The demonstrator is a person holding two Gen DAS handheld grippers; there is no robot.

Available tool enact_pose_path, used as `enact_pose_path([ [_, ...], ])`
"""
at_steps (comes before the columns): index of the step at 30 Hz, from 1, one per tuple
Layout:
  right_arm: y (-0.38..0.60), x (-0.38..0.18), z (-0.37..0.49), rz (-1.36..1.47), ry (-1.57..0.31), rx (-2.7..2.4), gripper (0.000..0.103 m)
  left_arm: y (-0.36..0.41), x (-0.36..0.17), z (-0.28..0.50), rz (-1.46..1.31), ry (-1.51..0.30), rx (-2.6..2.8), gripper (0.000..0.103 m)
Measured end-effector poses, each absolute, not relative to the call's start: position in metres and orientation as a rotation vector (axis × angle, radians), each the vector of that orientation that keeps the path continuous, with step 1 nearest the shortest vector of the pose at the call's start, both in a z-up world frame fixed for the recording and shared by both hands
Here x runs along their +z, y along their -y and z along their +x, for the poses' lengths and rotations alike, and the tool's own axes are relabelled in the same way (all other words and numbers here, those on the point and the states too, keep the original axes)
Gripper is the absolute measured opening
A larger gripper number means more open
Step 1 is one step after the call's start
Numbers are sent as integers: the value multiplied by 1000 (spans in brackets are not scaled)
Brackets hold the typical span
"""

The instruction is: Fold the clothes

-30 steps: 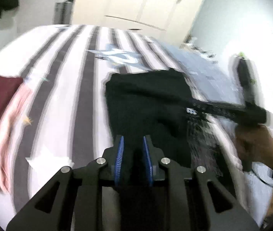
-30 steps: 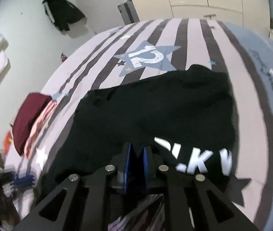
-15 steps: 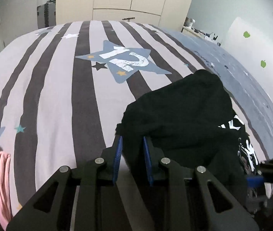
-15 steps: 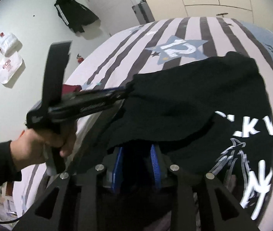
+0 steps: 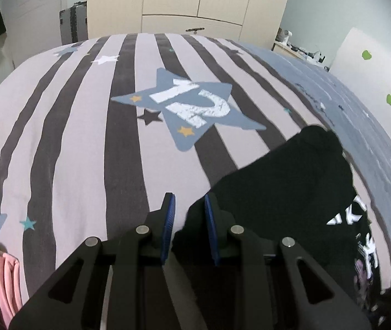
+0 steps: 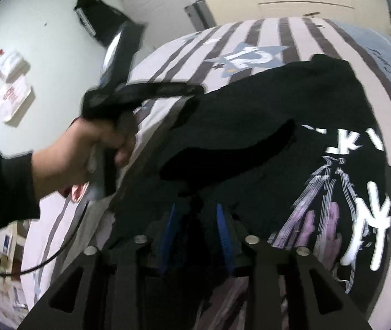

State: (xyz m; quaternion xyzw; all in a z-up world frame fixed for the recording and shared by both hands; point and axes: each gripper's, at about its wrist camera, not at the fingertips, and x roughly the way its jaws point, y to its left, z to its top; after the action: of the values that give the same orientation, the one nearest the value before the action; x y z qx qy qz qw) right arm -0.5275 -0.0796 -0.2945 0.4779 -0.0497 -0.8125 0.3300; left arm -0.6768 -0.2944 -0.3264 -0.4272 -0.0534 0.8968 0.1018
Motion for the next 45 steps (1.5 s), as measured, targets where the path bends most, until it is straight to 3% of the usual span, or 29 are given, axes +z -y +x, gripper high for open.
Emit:
enact_pose_path([
  [7, 100, -309, -541, 1276, 124, -2108, 36, 319, -311, -619, -1236, 282, 2618, 19],
  [9, 99, -311, -544, 1283, 148, -2087, 20, 326, -310, -592, -1249, 303, 2602, 20],
  [10, 97, -311, -543, 1289, 156, -2073, 1, 329, -310, -578, -1256, 314, 2594, 20],
  [15, 73, -305, -532, 1281, 228, -2032, 1, 315, -323, -513, -1314, 312, 2523, 21],
  [22, 64, -321, -518, 1352, 220, -1991, 1, 295, -346, -488, -1360, 323, 2525, 21],
  [34, 52, -314, -518, 1383, 181, -2047, 4, 302, -337, -450, -1446, 137, 2560, 21],
  [36, 42, -308, -522, 1365, 184, -2108, 9, 308, -323, -450, -1398, 212, 2597, 20],
  [38, 38, -299, -528, 1320, 175, -2163, 21, 305, -308, -456, -1320, 245, 2628, 20],
  [45, 70, -280, -561, 1156, 123, -2244, 24, 268, -320, -483, -1277, 149, 2596, 21],
])
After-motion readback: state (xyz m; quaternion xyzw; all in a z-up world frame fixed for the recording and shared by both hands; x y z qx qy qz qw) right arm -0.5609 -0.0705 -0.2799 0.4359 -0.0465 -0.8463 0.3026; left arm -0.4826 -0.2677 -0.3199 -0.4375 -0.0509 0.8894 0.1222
